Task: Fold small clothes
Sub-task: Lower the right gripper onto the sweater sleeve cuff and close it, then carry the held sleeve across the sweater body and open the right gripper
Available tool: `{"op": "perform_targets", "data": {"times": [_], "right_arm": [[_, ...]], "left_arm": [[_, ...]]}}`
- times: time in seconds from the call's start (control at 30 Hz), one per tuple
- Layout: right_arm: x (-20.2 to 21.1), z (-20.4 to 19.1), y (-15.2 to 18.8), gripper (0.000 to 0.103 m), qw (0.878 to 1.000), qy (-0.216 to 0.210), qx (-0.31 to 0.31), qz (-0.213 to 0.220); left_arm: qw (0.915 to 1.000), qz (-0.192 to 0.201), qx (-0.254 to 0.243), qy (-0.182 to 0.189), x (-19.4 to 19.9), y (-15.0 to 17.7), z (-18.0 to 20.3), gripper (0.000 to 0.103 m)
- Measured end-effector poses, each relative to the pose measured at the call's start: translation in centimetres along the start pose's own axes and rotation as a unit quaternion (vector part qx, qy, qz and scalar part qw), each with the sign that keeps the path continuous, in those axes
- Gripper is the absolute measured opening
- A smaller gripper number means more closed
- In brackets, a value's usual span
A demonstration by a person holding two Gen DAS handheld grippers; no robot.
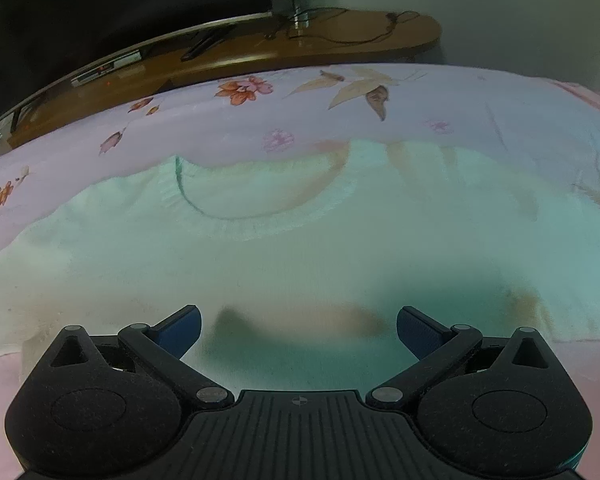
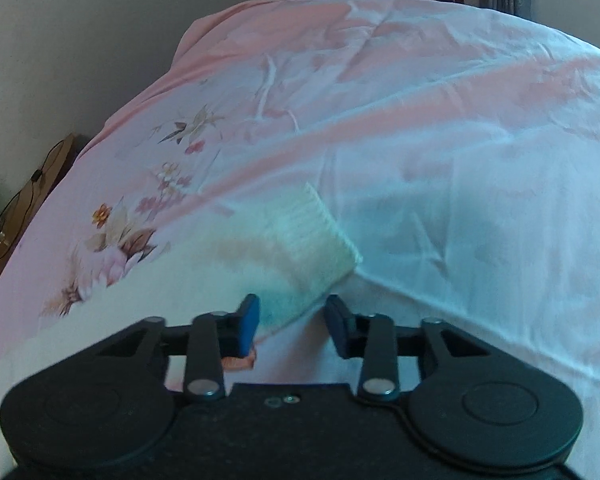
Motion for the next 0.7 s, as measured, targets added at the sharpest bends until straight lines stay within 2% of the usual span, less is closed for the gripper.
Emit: {"op": "perform_targets", "data": {"times": [0.1,0.23,0.43,0.57,0.7], "right_arm": [[-0.4,0.0,-0.3,0.016,1.0,0.002,0.007,0.007],[-0.7,-0.4,-0.7,0.006,1.0,-0.01,0.013,0.012],[-1.0,-0.9,-0.9,0.005,1.0,-0.008,0.015,0.02],[1.1,-4.0,-0.7,0.004,0.996,-0.035,0.067,0.05],[3.0,-8.7,-0.1,0.004,0.988,-0.09,0.111,0.065]], "left_arm": [[1.0,-0.005,0.003,-0.003,-0.8,-0.1,-0.3,0.103],[0.9999,-0.005,0.008,-0.004,-1.3,-0.3,-0.7,0.103],[0.9999,-0.003,0.003,-0.01,-1.4,-0.7,-1.4,0.103],[0.9998,0.0,0.005,-0.017,-1.5,-0.9,-2.0,0.103],[0.9997,-0.002,0.006,-0.024,-1.7,-1.0,-2.6,0.103]]}}
Point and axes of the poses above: each gripper's, at about its wrist camera, not at the fingertips, and x roughly against the way its jaws point, z to its right, y to its underside, the point moved 3 cm from there along -x, roughly the way its jaws point, and after that the axes turned 4 degrees about x, right-handed, at the moved point
